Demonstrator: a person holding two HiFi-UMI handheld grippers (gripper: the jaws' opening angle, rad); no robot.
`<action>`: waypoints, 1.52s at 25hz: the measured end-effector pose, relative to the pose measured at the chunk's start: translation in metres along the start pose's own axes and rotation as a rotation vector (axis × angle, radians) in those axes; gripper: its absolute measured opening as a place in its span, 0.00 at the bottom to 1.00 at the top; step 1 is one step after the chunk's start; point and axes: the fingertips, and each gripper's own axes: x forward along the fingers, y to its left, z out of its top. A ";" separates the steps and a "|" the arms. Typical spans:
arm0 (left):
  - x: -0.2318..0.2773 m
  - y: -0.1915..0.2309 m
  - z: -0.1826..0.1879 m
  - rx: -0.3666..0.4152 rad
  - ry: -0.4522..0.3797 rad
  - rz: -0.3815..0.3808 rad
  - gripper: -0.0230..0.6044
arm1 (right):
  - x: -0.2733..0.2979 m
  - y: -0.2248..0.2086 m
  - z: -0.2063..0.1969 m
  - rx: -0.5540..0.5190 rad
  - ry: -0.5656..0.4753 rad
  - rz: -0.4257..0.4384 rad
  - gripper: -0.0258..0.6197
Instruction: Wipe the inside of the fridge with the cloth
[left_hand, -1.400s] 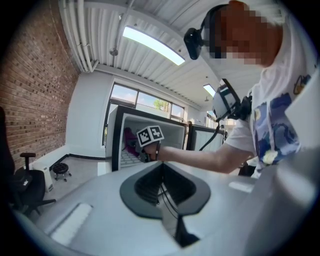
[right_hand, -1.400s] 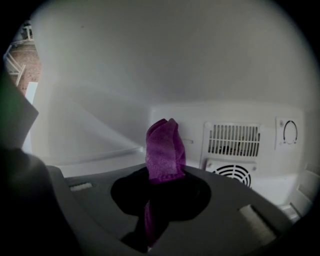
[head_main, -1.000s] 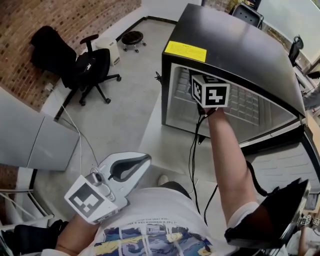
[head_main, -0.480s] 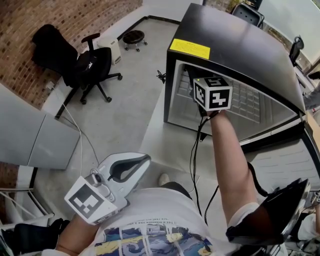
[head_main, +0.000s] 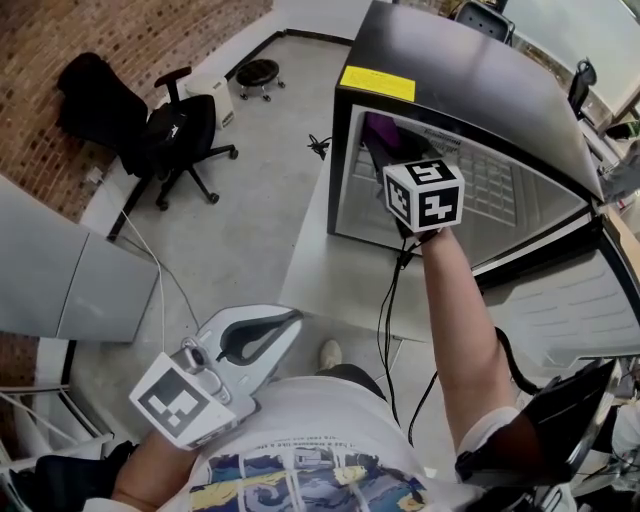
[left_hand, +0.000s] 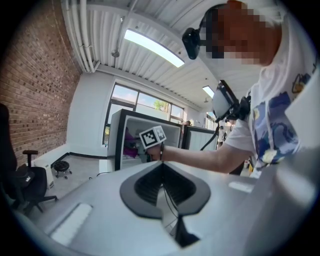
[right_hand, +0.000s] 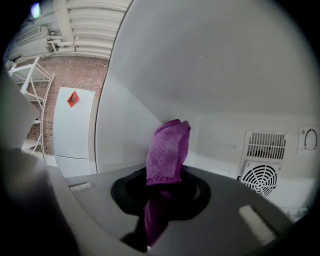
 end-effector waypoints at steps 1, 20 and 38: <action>-0.003 -0.001 -0.001 -0.002 0.002 -0.003 0.05 | -0.003 0.003 0.000 0.000 -0.001 0.001 0.12; -0.052 -0.022 -0.017 0.037 0.021 -0.088 0.05 | -0.062 0.064 0.004 -0.006 -0.014 -0.018 0.12; -0.031 -0.049 -0.024 0.027 0.035 -0.284 0.05 | -0.177 -0.024 -0.023 0.092 0.025 -0.340 0.12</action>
